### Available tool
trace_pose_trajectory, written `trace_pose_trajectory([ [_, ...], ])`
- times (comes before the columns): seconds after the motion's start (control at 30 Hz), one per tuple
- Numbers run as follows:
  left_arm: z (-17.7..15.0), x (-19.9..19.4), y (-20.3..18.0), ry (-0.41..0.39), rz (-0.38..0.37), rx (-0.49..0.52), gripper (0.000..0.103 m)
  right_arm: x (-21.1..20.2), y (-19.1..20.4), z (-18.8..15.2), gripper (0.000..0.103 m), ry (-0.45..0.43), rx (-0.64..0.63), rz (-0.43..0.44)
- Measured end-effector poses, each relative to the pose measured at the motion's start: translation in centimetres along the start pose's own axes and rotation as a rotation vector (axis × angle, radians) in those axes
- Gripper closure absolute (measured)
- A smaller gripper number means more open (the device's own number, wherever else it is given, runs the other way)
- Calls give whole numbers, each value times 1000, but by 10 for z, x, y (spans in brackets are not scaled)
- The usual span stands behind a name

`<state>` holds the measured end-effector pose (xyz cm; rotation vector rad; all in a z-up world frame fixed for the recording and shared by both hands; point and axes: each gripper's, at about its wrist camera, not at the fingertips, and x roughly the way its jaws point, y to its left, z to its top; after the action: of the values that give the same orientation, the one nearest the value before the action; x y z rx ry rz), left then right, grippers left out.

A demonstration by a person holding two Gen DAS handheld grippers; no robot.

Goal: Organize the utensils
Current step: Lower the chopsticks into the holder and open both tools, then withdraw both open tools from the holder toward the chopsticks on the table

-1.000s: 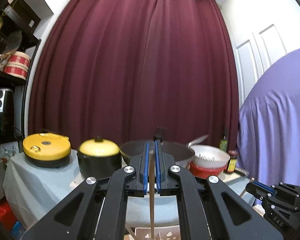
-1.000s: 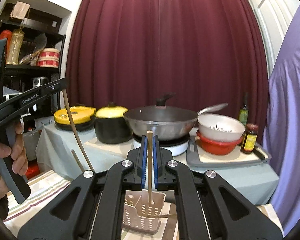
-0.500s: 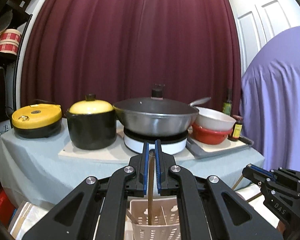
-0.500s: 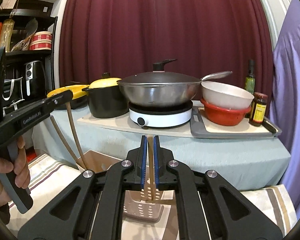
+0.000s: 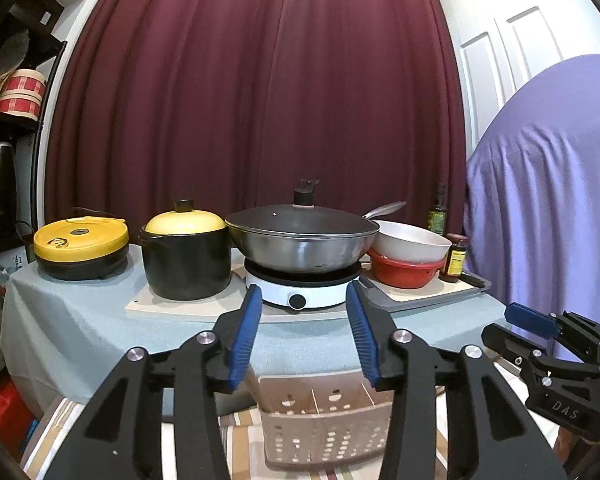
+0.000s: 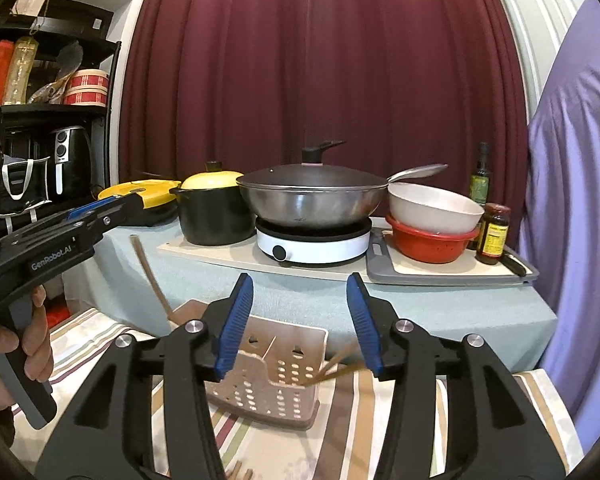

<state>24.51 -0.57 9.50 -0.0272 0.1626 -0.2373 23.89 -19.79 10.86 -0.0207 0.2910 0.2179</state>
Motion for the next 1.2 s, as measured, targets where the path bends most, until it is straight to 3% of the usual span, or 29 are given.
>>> trace_pose_trajectory([
  [0.2, -15, -31, -1, 10, 12, 8, 56, -35, 4, -18, 55, 10, 2, -10],
  [0.63, -79, -94, -8, 89, 65, 18, 56, -97, 17, -83, 55, 72, 6, -22],
  [1.2, -165, -141, -1, 255, 126, 5, 56, -142, 38, -176, 55, 192, 4, -15],
])
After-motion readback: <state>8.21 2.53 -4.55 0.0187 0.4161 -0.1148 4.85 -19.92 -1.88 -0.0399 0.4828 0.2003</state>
